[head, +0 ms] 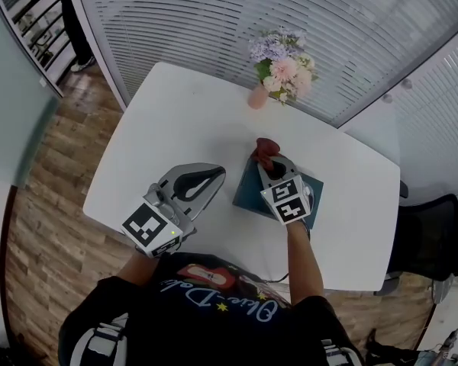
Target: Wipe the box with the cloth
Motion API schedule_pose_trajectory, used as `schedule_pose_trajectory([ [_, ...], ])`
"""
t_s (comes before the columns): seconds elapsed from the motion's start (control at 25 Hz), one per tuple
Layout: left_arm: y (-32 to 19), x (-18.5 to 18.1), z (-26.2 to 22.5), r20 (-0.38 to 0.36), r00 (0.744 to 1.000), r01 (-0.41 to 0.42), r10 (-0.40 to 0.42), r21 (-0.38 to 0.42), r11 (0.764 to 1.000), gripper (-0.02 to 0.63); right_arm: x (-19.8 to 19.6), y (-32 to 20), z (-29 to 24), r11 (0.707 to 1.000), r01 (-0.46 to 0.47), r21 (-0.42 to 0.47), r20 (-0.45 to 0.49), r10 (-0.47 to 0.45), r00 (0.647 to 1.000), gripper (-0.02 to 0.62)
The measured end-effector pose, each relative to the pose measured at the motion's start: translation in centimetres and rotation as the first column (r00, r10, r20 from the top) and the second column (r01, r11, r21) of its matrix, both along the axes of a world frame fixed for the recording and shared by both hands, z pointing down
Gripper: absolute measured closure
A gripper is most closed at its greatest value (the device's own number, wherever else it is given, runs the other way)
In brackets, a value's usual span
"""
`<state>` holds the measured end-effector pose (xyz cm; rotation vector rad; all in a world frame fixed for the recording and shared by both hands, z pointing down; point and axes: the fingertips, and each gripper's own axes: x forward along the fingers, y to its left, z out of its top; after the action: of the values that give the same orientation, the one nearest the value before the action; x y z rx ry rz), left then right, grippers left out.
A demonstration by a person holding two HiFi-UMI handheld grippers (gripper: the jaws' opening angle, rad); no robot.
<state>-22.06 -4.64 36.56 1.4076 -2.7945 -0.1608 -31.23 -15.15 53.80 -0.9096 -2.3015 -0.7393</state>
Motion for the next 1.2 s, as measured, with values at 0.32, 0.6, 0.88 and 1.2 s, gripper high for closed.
schedule_pose_trajectory([
  [0.32, -0.6, 0.6, 0.0, 0.0, 1.0, -0.022, 0.022, -0.004, 1.0, 0.603, 0.7, -4.9, 0.3, 0.994, -0.098, 0.055, -0.006, 0.098, 0.995, 0.569],
  [0.6, -1.4, 0.9, 0.0, 0.003, 0.999, -0.035, 0.035, -0.008, 0.999, 0.602, 1.3, -9.1, 0.7, 0.98, -0.179, 0.083, -0.008, 0.18, 0.984, 0.569],
  [0.88, -1.4, 1.2, -0.3, 0.011, 0.999, -0.038, 0.038, -0.006, 0.999, 0.603, 1.8, -12.4, 0.9, 0.962, -0.254, 0.103, 0.0, 0.255, 0.967, 0.569],
  [1.2, -1.4, 1.6, -0.6, 0.021, 0.999, -0.045, 0.045, 0.001, 0.999, 0.602, 2.8, -16.3, 1.3, 0.931, -0.342, 0.128, -0.007, 0.346, 0.938, 0.569],
])
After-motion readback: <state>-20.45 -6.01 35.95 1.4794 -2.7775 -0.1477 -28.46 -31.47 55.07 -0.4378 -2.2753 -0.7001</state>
